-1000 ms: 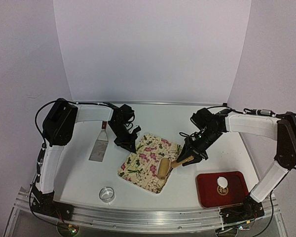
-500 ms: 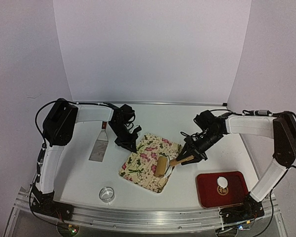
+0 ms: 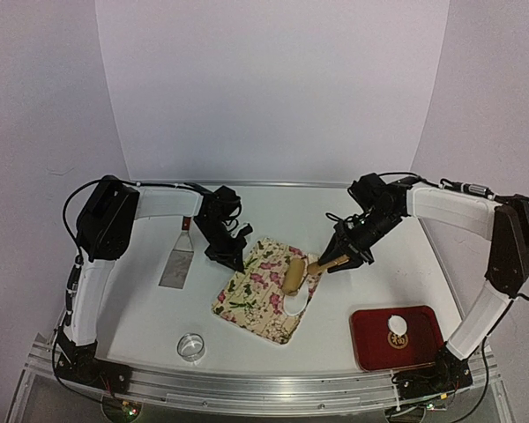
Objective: Roll out the dumpling wrappers from the dough
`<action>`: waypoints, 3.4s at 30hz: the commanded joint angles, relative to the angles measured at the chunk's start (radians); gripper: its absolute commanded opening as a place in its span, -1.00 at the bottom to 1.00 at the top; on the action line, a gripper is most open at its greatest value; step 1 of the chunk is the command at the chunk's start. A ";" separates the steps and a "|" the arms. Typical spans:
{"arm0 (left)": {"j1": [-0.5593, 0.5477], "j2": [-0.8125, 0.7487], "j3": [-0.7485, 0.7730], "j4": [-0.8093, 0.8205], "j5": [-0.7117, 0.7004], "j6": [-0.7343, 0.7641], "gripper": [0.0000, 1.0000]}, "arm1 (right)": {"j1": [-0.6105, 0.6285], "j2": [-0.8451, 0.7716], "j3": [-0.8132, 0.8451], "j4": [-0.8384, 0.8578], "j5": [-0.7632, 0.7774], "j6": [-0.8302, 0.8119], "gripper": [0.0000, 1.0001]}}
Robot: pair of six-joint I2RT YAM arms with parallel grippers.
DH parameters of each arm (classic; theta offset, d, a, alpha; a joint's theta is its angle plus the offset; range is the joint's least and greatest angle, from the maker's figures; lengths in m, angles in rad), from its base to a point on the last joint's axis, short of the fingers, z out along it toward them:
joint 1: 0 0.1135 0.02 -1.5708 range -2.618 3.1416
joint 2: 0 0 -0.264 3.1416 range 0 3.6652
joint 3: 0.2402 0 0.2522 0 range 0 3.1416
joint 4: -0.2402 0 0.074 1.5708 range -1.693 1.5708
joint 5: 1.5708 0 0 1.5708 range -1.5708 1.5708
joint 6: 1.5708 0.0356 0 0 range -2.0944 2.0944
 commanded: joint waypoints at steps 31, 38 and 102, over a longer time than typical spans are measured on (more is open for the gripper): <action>0.011 0.001 -0.017 0.018 -0.082 0.029 -1.00 | -0.078 0.092 -0.307 -0.018 0.047 -0.037 -1.00; 0.011 -0.006 -0.026 0.020 -0.085 0.029 -1.00 | -0.093 0.079 -0.317 -0.048 0.082 -0.050 -1.00; 0.029 -0.049 -0.110 0.066 -0.080 0.030 -1.00 | 0.000 -0.066 -0.449 -0.191 0.032 0.014 -1.00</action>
